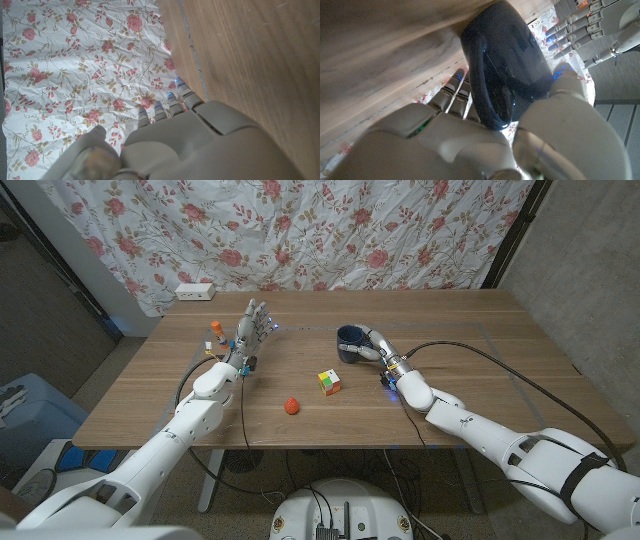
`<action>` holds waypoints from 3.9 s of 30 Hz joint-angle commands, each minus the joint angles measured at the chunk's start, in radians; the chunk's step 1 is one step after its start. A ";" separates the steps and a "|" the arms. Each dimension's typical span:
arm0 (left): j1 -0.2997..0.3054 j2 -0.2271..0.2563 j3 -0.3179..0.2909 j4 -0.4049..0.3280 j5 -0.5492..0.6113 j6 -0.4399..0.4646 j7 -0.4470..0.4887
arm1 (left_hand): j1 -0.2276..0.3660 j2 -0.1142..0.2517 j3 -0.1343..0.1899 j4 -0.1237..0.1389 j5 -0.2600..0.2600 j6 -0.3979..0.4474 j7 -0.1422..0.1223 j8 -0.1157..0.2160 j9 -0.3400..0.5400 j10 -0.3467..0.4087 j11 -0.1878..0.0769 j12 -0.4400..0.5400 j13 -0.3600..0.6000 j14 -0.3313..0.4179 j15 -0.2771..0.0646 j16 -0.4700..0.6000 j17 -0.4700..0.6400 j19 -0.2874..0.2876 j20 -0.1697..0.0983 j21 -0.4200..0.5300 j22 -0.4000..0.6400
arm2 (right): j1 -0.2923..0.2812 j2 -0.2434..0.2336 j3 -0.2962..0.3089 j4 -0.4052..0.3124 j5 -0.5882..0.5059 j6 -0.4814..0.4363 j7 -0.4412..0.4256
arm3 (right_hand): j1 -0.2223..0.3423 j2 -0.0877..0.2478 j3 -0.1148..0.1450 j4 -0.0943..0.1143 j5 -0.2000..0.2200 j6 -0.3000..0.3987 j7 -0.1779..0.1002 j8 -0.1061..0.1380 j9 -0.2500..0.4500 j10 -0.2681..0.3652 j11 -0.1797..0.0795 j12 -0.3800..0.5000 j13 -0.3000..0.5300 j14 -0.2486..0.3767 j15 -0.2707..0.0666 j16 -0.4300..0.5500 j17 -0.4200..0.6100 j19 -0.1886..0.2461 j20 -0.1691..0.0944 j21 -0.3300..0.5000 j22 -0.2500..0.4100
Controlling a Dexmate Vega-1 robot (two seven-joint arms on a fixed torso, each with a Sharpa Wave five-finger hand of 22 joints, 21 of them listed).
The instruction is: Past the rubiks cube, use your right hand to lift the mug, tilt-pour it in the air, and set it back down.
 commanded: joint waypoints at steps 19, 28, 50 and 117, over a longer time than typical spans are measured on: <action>0.000 0.000 0.000 0.000 0.000 0.000 0.000 | -0.003 0.119 0.006 0.001 0.004 -0.001 -0.007 0.007 0.003 -0.002 -0.004 0.004 0.005 0.008 -0.003 0.005 0.005 0.009 0.000 0.006 0.003 | 0.017 0.047 0.005 0.099 0.060 0.077 0.018 | 0.092 0.033 0.022 -0.004 -0.046 0.024 -0.016 0.060 0.021 0.026 0.007 0.032 0.056 0.113 -0.076 0.056 0.049 0.212 0.106 0.055 0.004; 0.000 0.000 0.000 0.000 0.000 -0.001 0.000 | -0.003 0.119 0.006 0.001 0.004 -0.002 -0.007 0.007 0.003 -0.003 -0.006 0.004 0.005 0.008 -0.004 0.005 0.005 0.009 0.000 0.006 0.003 | 0.023 0.062 0.003 0.132 0.058 0.101 -0.011 | 0.158 0.041 0.026 -0.008 -0.088 0.082 -0.046 0.099 0.012 0.067 -0.002 0.058 0.085 0.179 -0.102 0.104 0.088 0.345 0.100 0.077 0.003; 0.000 0.000 0.000 0.000 0.000 0.000 0.000 | -0.003 0.119 0.006 0.001 0.004 -0.003 -0.006 0.006 0.003 -0.003 -0.006 0.004 0.005 0.008 -0.004 0.005 0.005 0.009 0.000 0.006 0.003 | 0.017 0.089 0.014 0.164 0.090 0.147 -0.031 | 0.238 0.088 0.054 -0.009 -0.154 0.197 -0.055 0.159 -0.002 0.198 -0.015 0.114 0.113 0.296 -0.155 0.157 0.112 0.412 0.064 0.077 0.008; 0.000 0.000 0.000 0.000 0.000 0.000 0.000 | -0.003 0.119 0.006 0.001 0.004 -0.001 -0.007 0.007 0.003 -0.003 -0.007 0.004 0.005 0.008 -0.003 0.005 0.005 0.009 0.000 0.006 0.003 | -0.207 -0.251 0.162 -0.699 -0.033 -0.464 0.069 | 0.332 0.123 0.121 -0.010 -0.131 0.343 -0.081 0.230 -0.025 0.362 -0.059 0.140 0.113 0.390 -0.170 0.145 0.114 0.462 0.037 0.076 0.012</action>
